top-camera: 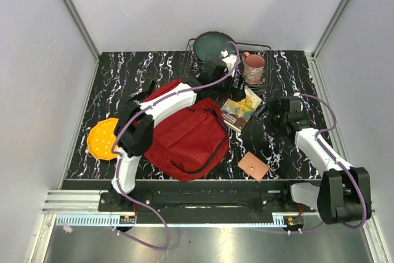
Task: Pack the student bag
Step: Pick up the book from the center of the board.
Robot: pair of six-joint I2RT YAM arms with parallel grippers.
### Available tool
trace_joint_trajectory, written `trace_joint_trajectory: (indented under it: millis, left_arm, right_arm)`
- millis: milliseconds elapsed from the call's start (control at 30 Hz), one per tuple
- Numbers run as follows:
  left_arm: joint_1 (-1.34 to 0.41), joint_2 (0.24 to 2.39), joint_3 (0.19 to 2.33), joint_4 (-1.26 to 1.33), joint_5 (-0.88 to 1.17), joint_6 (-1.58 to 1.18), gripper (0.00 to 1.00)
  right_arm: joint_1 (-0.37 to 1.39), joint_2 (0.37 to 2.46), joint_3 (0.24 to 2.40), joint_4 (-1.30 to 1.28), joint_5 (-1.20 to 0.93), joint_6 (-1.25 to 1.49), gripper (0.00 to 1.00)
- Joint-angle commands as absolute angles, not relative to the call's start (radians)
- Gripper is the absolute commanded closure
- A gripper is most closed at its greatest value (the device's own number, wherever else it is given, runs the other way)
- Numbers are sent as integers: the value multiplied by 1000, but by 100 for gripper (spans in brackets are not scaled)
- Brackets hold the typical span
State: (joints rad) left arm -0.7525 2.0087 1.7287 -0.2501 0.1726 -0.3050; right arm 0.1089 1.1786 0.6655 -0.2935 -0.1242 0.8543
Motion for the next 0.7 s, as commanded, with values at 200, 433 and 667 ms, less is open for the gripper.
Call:
trace_joint_trajectory:
  millis: [200, 433, 667]
  left_arm:
    - [-716, 2200, 1859, -242, 232, -267, 1]
    - [-716, 2305, 1921, -318, 238, -252, 1]
    - [-716, 2316, 1830, -285, 339, -317, 3]
  right_arm:
    - [81, 1294, 695, -150, -250, 861, 0]
    - [78, 1354, 710, -106, -255, 864, 0]
    - [69, 1402, 701, -86, -201, 864, 0]
